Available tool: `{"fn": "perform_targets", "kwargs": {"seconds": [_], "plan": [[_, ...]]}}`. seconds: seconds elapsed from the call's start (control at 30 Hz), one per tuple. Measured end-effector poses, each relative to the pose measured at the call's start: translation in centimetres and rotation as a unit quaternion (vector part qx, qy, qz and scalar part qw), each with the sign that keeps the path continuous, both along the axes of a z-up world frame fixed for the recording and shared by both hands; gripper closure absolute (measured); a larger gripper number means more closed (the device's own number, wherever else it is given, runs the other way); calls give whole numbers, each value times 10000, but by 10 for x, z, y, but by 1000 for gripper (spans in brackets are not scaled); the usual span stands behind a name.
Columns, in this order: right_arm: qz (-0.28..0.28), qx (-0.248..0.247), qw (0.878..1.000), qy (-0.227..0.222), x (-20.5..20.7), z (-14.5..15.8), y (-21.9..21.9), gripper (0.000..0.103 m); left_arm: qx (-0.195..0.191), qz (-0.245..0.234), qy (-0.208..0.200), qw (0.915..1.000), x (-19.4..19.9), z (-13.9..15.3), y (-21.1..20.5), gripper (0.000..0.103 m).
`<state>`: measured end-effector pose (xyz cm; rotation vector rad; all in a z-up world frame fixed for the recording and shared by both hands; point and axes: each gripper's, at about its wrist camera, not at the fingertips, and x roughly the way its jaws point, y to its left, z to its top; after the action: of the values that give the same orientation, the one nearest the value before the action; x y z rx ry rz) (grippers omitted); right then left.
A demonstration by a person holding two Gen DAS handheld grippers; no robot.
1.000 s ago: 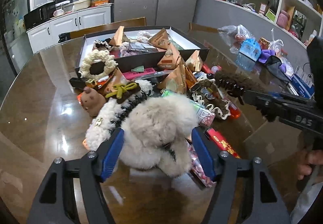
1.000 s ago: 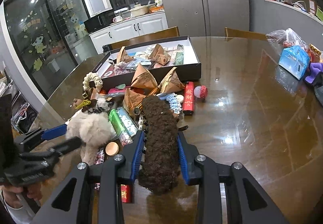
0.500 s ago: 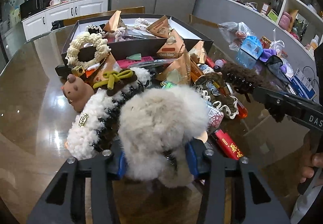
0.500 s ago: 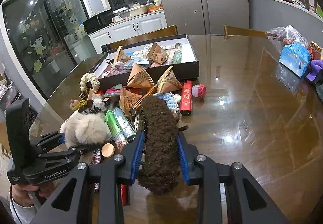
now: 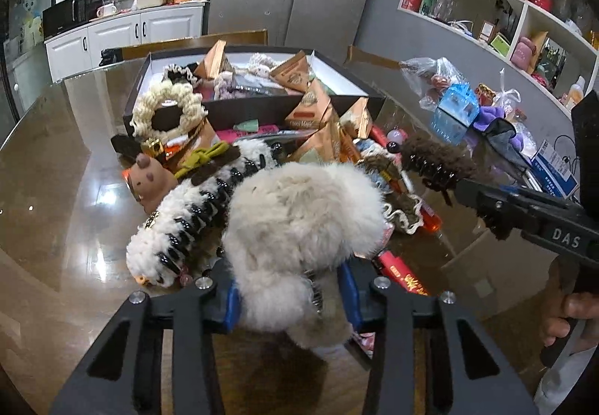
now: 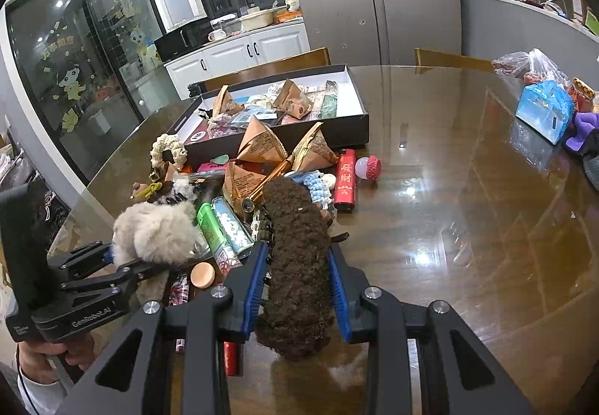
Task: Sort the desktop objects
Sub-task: 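Lift both plush toys up from the heap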
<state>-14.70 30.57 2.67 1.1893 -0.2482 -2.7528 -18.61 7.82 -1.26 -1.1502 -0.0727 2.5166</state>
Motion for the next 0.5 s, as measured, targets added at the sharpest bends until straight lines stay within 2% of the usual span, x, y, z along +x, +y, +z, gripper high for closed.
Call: {"fn": "perform_targets", "kwargs": {"seconds": [0.3, 0.5], "plan": [[35, 26, 9999, 96, 4, 9, -1, 70, 87, -16, 321, 9994, 14, 28, -2, 61], [76, 44, 9999, 138, 6, 14, -4, 70, 120, -48, 351, 9993, 18, 33, 1, 61]]}}
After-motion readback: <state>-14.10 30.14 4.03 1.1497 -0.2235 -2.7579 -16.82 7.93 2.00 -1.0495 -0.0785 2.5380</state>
